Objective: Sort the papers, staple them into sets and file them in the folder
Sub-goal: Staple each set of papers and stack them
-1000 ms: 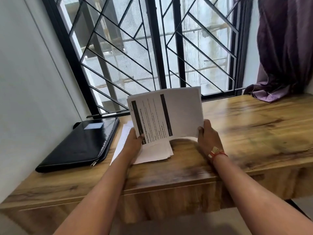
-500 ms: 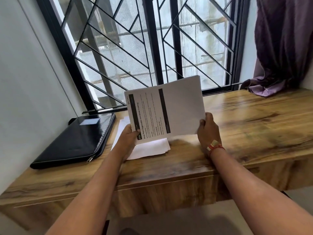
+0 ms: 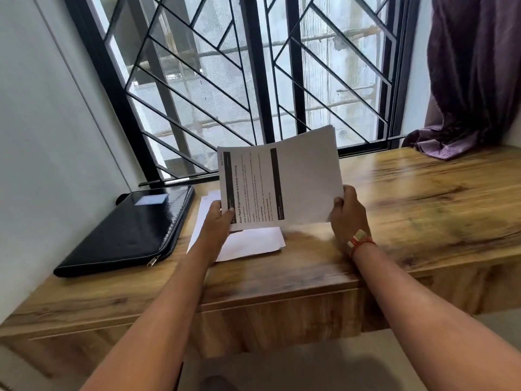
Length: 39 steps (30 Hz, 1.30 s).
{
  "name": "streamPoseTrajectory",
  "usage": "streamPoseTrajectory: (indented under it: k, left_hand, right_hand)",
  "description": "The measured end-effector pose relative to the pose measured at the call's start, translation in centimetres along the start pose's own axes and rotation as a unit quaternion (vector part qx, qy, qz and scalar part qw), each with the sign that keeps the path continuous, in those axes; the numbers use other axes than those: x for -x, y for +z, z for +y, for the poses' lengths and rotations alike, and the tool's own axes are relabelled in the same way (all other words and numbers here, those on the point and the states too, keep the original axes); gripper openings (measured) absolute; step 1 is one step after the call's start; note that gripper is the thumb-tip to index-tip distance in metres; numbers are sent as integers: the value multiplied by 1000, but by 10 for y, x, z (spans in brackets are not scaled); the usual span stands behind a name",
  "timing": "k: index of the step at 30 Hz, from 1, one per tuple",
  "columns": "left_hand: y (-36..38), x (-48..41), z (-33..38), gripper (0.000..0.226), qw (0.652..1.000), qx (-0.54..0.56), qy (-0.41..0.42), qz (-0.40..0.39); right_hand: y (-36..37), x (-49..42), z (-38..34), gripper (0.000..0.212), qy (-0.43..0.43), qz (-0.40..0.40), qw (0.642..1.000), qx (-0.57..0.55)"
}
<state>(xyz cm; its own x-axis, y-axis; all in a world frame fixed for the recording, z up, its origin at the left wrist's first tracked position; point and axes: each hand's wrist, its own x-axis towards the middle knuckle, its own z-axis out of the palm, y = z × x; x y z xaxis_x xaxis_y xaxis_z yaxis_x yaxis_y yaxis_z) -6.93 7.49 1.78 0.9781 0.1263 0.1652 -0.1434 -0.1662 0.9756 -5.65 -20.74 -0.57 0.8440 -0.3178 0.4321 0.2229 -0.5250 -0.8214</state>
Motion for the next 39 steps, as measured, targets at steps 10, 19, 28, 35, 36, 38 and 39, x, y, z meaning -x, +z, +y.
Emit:
streamPoseTrajectory:
  k: [10,19,28,35,36,38,39]
  left_hand:
    - [-21,5,10,26,984,119,-119,-49]
    - [-18,6,8,22,990,70,-106,-62]
    - [-11,4,8,31,994,76,49,-64]
    - [-7,3,-6,33,997,66,21,-42]
    - [-7,3,-8,32,997,60,12,-41]
    - [-6,3,-12,30,998,58,-3,-37]
    - [-5,3,-12,29,997,60,-9,-36]
  right_hand:
    - [0,-4,2,38,21,-16,1000,-2]
    - [2,-6,6,35,21,-32,999,-13]
    - [-4,5,-4,28,-33,18,999,-35]
    - [-5,8,-6,28,-18,-37,999,-4]
    - [-4,7,-5,25,-17,-41,999,8]
    - [-2,6,-4,21,-11,-48,999,21]
    - [-2,5,-3,21,-11,-49,998,23]
